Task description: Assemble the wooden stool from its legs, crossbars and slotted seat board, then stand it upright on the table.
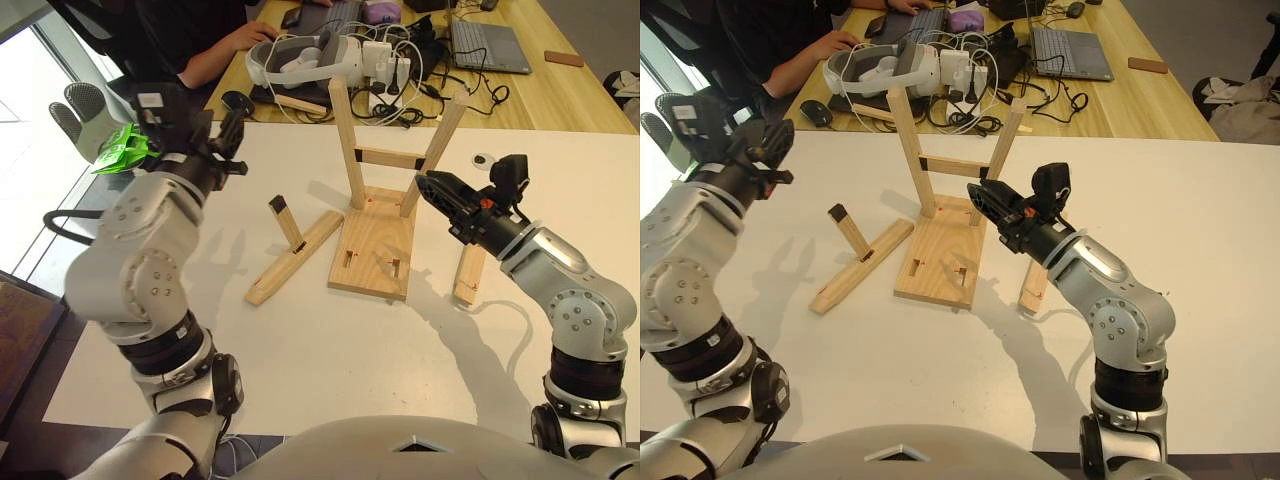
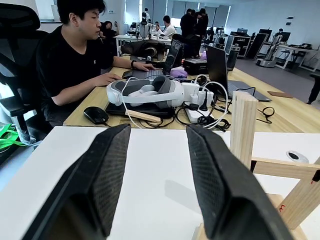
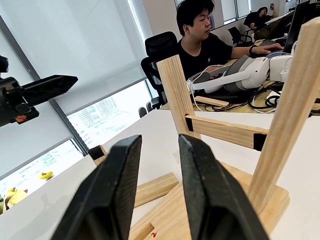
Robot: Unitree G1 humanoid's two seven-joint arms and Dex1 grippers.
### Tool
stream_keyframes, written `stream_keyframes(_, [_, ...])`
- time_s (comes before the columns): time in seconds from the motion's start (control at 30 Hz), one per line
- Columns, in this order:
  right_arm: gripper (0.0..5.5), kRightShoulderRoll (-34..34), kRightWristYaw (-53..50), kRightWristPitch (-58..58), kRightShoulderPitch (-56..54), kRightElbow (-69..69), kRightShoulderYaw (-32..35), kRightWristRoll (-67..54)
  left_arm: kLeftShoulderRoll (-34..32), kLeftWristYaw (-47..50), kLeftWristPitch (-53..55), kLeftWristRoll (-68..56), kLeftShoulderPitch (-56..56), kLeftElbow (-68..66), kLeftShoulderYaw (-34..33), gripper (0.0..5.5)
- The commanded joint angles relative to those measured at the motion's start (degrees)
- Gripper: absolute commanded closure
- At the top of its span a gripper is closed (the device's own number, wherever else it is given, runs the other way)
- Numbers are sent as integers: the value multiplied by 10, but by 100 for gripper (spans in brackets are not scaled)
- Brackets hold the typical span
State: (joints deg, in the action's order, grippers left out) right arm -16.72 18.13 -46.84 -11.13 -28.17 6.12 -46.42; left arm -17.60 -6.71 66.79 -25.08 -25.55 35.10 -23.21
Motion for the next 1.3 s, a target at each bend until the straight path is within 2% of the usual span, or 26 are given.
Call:
stream_keyframes(0.03, [414,-10,5,-11,8,-14,7,-21,46,-87,61,-207,12,79,-42,345])
stream_keyframes(0.1, [414,-11,10,-12,4,-10,2,-24,56,-114,71,-308,28,98,-43,345])
stream_keyframes(0.2, [414,-14,17,-16,-7,-3,-2,-29,29,-136,71,-380,62,93,-25,345])
stream_keyframes(0.33, [414,-25,25,-21,-17,5,3,-37,-107,-188,9,-242,142,10,109,345])
stream_keyframes(0.47, [414,-31,32,-25,-28,12,-2,-43,-151,-201,-96,-110,126,-143,188,345])
stream_keyframes(0.57, [414,-37,37,-28,-35,18,-6,-43,-150,-189,-139,-49,94,-251,204,345])
stream_keyframes(0.67, [414,-39,42,-31,-42,24,-8,-40,-147,-160,-178,12,56,-394,203,345])
stream_keyframes(0.73, [414,-41,44,-31,-47,27,-12,-39,-151,-155,-196,33,46,-445,195,345])
stream_keyframes(0.83, [414,-46,42,-32,-45,23,-11,-41,-163,-155,-187,27,37,-435,152,345])
stream_keyframes(0.93, [414,-47,34,-31,-32,12,-7,-42,-190,-188,-156,-13,43,-369,102,345])
stream_keyframes(0.97, [414,-46,31,-30,-28,8,-6,-42,-202,-203,-150,-22,51,-346,97,325])
stream_keyframes(1.07, [414,-39,18,-25,-16,-3,-6,-38,-256,-282,-127,-47,121,-253,123,272])
stream_keyframes(1.17, [414,-35,12,-23,-14,-6,-10,-38,-329,-330,-155,2,214,-215,175,272])
stream_keyframes(1.3, [414,-38,10,-21,-11,-6,-10,-37,-360,-352,-187,43,244,-233,200,272])
